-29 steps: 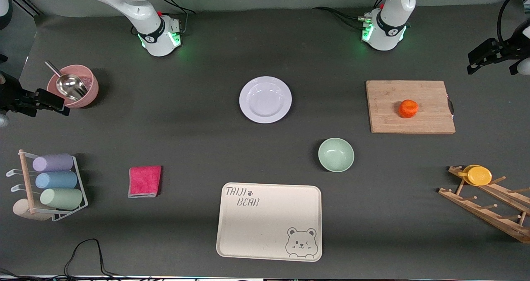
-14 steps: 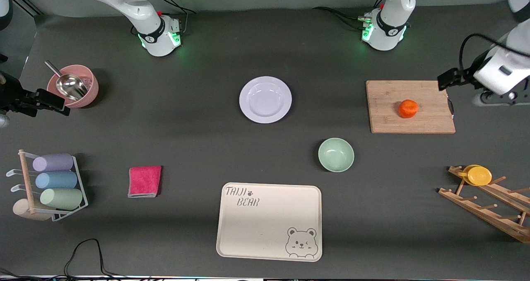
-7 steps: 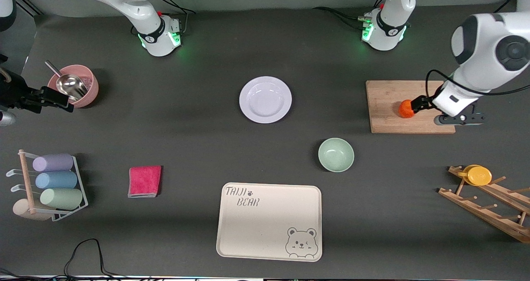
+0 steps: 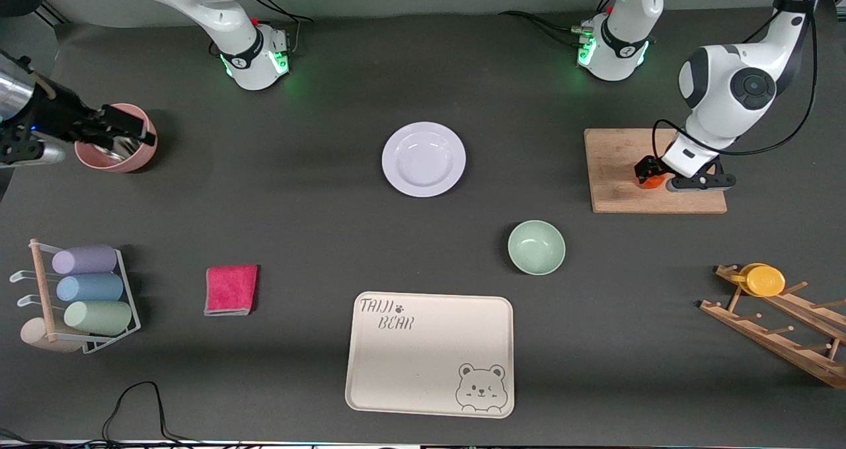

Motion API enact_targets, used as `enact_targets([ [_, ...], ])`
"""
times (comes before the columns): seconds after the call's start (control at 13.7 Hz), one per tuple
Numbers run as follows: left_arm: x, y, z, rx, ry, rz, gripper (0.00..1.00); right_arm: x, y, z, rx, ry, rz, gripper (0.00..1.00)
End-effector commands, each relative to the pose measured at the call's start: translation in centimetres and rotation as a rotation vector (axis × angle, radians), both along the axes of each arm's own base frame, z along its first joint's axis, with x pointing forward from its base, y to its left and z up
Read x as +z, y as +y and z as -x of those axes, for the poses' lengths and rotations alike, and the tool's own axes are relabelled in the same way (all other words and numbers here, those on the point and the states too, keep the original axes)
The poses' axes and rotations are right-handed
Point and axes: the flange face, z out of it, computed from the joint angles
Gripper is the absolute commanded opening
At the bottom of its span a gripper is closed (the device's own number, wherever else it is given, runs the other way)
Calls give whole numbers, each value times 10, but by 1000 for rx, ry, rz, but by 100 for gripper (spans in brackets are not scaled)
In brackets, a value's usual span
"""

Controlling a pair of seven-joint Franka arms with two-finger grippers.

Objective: Place orange and plate with both arms
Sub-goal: 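Lower the left gripper onto the orange on the cutting board and grasp it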

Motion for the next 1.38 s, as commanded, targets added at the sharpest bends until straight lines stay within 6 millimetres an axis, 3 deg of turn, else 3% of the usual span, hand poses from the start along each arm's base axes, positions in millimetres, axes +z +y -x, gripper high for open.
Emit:
enact_targets([
  [0.0,-27,8,4,-8,1,3,100,-12,8,29,-47,10,-102,100],
  [0.15,-41,9,8,-2,2,9,100,-18,7,31,-65,30,-180,100],
  [0.36,-49,14,12,13,20,12,100,-40,-15,31,-51,120,-436,100],
  [0.8,-53,12,18,22,47,14,97,-90,-46,31,-117,235,-835,100],
  [1.02,-54,10,20,27,69,14,92,-123,-38,39,-63,242,-1016,100],
  [1.09,-54,10,21,25,70,14,84,-132,-36,40,-63,241,-1046,100],
  [1.17,-54,10,21,24,75,13,62,-143,-35,39,-41,227,-1063,100],
  [1.31,-53,9,22,20,98,13,0,-184,-32,39,17,202,-1103,100],
])
